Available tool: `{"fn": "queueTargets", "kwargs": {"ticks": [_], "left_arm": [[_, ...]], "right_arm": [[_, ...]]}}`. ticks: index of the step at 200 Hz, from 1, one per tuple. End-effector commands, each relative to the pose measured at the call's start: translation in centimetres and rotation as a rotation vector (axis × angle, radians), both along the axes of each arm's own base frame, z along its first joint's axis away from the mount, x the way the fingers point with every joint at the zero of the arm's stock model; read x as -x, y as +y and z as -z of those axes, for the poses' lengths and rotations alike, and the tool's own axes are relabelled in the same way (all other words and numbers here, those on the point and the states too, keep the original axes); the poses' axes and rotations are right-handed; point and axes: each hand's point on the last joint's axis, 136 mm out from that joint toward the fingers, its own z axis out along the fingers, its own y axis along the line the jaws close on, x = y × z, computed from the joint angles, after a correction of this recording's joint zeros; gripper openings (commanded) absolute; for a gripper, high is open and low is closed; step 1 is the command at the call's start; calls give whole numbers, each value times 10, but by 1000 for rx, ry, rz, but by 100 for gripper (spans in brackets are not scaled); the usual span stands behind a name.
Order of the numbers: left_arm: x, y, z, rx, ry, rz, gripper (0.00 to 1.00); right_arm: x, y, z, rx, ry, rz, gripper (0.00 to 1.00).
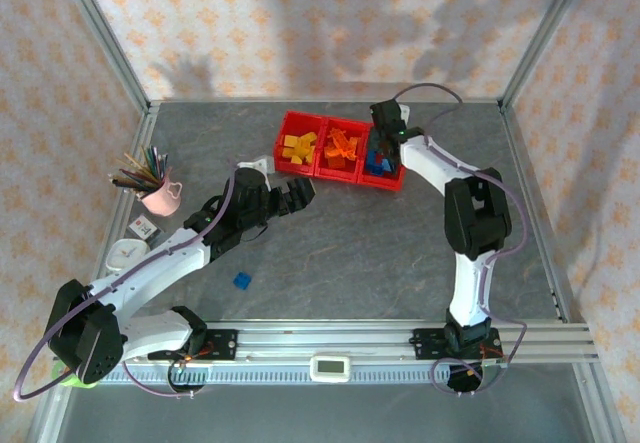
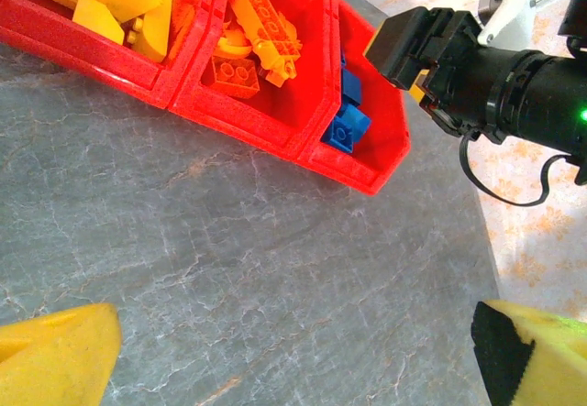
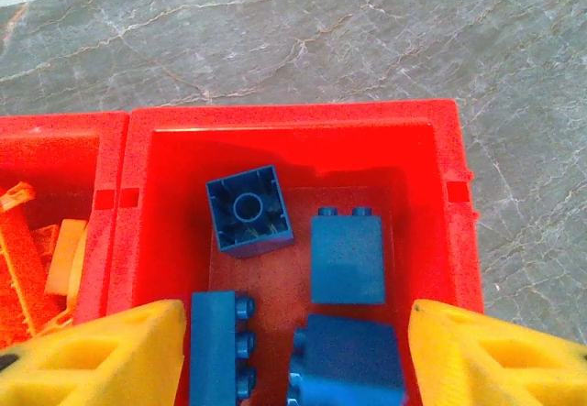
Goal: Sort the legos into containers by color
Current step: Pick up the lego from the center of the table, then pick up the lego from the bottom-left of the table.
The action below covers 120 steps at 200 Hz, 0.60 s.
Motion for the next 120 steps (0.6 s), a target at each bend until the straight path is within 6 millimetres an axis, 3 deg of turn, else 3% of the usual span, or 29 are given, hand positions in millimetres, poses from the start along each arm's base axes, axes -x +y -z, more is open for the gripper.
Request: {"fn": "queueTargets", "kwargs": {"ticks": [1, 48, 82, 120], "left_arm": [[-7, 0, -17, 10, -55, -22, 99], [-5, 13, -18, -10, -64, -68, 99], [0, 29, -22, -44, -80, -119, 99], [12, 53, -25, -80, -79, -177, 99]], "right_arm": [[13, 11, -42, -37, -85, -56, 67], [58, 41, -56, -52, -96, -150, 72], [97, 72, -53, -84, -83, -241, 75], [149, 124, -47, -102, -68, -427, 80]]}}
